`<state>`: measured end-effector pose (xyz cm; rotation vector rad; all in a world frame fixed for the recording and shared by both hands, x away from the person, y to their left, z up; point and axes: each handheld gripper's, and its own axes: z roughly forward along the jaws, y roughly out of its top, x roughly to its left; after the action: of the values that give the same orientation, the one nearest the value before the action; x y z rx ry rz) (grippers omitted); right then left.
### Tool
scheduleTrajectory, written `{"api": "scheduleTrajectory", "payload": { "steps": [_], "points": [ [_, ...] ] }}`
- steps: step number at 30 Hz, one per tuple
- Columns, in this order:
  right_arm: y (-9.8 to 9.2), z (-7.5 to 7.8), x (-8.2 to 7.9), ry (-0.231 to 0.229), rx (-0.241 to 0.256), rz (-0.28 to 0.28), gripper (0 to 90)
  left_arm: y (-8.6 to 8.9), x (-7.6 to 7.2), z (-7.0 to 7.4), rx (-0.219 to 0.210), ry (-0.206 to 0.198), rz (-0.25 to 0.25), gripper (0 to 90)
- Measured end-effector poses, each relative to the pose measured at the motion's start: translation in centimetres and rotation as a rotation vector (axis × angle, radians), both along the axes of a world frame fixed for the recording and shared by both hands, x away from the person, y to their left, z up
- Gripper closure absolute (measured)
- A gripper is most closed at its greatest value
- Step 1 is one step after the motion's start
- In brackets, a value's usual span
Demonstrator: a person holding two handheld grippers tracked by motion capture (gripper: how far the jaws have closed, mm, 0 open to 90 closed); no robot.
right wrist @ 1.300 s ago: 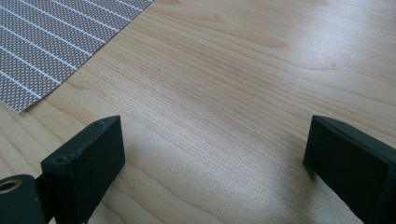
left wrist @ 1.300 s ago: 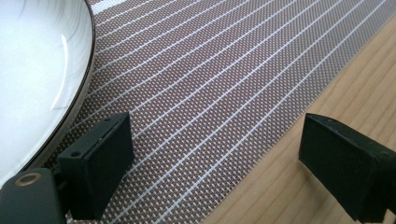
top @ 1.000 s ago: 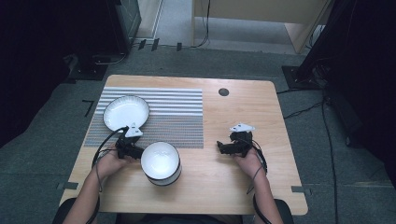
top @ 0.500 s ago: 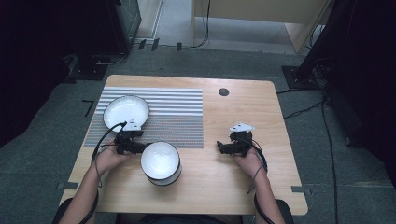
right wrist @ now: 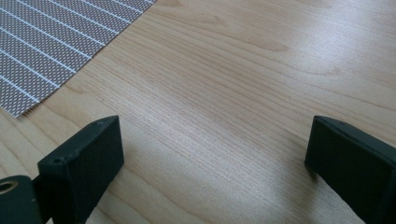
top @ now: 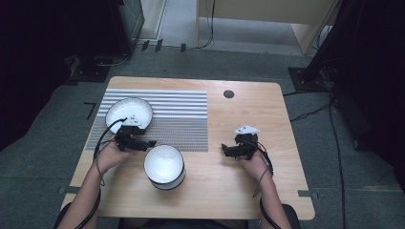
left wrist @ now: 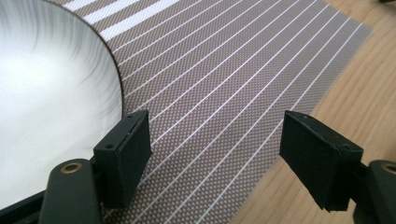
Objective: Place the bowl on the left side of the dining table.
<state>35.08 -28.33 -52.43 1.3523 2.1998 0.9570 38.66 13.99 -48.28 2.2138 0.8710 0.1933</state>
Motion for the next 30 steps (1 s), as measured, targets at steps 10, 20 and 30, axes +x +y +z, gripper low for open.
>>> {"api": "scheduleTrajectory", "payload": {
  "steps": [10, 20, 30],
  "points": [
    [0.0, 0.0, 0.0, -0.001, 0.000, 0.001, 3.7, -0.7, 0.4, 0.9, 0.012, 0.017, -0.017, 25.6],
    [0.0, 0.0, 0.1, -0.001, -0.001, 0.002, 3.6, -0.9, -0.7, 2.3, 0.008, -0.011, -0.038, 30.7],
    [0.1, 0.0, 0.2, 0.001, 0.000, 0.001, 3.6, -0.8, -1.4, 3.2, -0.002, -0.018, -0.043, 31.3]
  ]
}}
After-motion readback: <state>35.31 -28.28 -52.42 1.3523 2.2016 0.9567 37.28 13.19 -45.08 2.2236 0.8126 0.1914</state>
